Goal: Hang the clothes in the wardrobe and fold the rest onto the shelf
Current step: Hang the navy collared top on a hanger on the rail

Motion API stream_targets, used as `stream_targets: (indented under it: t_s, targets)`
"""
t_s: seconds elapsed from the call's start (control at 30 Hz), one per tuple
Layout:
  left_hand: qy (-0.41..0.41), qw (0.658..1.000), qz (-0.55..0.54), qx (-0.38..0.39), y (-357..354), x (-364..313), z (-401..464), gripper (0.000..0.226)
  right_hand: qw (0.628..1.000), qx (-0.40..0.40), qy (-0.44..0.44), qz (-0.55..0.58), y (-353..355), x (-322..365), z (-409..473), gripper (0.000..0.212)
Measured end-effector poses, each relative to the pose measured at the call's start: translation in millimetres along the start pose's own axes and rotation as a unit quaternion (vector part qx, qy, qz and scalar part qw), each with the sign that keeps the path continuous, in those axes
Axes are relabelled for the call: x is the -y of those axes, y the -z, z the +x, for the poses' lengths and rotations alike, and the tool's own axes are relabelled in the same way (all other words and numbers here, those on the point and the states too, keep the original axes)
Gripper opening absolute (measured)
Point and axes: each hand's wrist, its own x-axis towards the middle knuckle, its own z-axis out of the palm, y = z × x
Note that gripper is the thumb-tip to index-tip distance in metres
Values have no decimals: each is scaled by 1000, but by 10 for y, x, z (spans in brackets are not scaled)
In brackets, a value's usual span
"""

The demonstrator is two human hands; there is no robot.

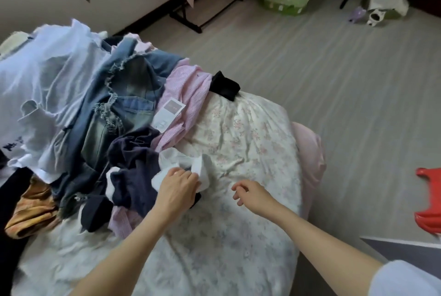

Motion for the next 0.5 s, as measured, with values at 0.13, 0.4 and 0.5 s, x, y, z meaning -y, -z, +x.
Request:
stream_targets:
  t_s: [0.13, 0.4, 0.5]
  targets:
    - [-30, 989, -99, -108, 410, -543, 133, 29, 954, 47, -47, 293, 351, 220, -198, 33]
    - [-217, 950, -153, -164, 1093, -1919, 375, 21, 937, -22, -52, 343, 1267, 179, -992, 21]
    - [-239, 942, -181, -152, 1217, -2449, 417, 20, 940, -82, 15, 331, 1735, -146, -1490, 17]
